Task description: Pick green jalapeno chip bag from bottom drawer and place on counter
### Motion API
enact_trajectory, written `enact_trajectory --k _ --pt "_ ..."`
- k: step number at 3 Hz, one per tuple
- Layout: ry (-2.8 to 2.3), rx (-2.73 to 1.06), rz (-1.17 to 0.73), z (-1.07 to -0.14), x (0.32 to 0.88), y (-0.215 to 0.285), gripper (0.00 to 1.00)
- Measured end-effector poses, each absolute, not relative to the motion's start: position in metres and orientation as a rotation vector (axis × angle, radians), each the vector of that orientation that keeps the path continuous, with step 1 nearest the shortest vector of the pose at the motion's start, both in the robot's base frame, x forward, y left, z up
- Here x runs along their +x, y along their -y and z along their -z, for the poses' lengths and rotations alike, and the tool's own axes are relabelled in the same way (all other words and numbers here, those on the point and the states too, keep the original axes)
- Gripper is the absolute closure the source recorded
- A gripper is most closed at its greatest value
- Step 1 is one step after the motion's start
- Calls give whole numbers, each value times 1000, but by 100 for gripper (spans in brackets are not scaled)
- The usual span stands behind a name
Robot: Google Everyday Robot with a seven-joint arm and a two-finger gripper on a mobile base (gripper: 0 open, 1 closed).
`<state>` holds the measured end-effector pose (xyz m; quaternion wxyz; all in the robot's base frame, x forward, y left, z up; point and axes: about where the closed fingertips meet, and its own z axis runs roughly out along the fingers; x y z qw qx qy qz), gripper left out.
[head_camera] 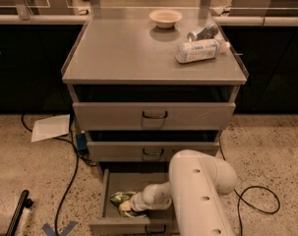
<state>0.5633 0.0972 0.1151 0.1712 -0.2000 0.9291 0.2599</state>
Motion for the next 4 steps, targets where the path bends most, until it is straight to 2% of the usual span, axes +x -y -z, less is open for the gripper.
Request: enact_trajectory --k 1,2,3,4 --pt "-2634 -600 -753 -120 562 -100 100" --pt "-2563 -687 -808 -161 558 -94 100" --pt "-2459 -779 -886 -215 550 -67 100" --pt "-2394 -810 -907 -264 537 -19 100"
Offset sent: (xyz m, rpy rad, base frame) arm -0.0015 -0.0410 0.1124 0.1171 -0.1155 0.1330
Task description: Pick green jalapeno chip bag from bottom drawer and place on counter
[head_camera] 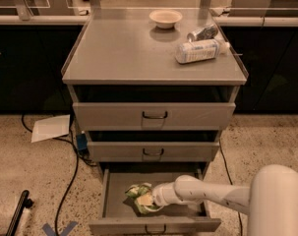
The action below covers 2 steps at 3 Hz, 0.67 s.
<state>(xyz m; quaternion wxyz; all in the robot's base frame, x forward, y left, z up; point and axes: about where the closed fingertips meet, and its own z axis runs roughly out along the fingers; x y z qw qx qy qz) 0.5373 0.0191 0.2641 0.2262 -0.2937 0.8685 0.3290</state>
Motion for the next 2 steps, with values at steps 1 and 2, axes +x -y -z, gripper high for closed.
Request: enact_trajectory --k 1,2 --pt "-2347 -820 -831 -325 521 35 100" --pt "-2347 -820 -831 -325 521 35 100"
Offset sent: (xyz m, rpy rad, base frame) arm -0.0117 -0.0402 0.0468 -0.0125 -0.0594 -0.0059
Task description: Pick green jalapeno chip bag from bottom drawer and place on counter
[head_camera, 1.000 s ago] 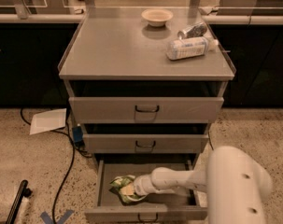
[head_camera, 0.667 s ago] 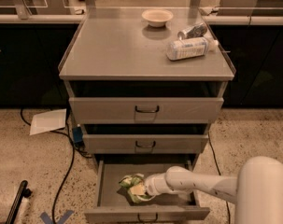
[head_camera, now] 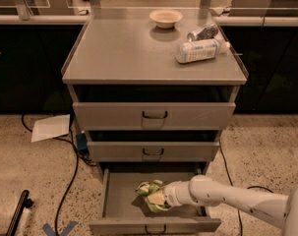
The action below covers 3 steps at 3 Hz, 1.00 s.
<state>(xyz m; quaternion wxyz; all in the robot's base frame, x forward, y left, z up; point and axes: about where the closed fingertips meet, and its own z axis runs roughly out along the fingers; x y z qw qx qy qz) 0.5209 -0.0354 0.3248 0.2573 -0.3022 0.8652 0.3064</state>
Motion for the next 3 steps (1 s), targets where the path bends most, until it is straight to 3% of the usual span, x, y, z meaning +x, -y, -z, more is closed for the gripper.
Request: enact_trajectory --k 3 --pt "-2368 -814 -819 -475 447 -30 100"
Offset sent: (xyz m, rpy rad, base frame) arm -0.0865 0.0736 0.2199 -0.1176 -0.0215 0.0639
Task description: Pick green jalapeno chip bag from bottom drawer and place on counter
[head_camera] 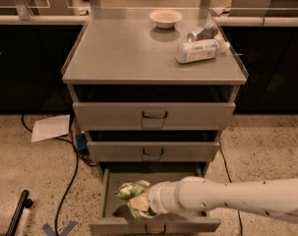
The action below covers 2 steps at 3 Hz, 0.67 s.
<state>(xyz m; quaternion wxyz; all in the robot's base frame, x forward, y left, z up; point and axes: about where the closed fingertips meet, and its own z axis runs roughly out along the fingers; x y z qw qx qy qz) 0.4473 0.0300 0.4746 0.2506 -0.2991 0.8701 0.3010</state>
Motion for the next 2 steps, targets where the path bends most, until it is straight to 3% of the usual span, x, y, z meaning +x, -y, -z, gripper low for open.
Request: enact_trajectory --k 1,2 --pt "-2295 -838 -742 -535 408 -34 100" --pt "-2240 -876 -679 -567 409 -36 100"
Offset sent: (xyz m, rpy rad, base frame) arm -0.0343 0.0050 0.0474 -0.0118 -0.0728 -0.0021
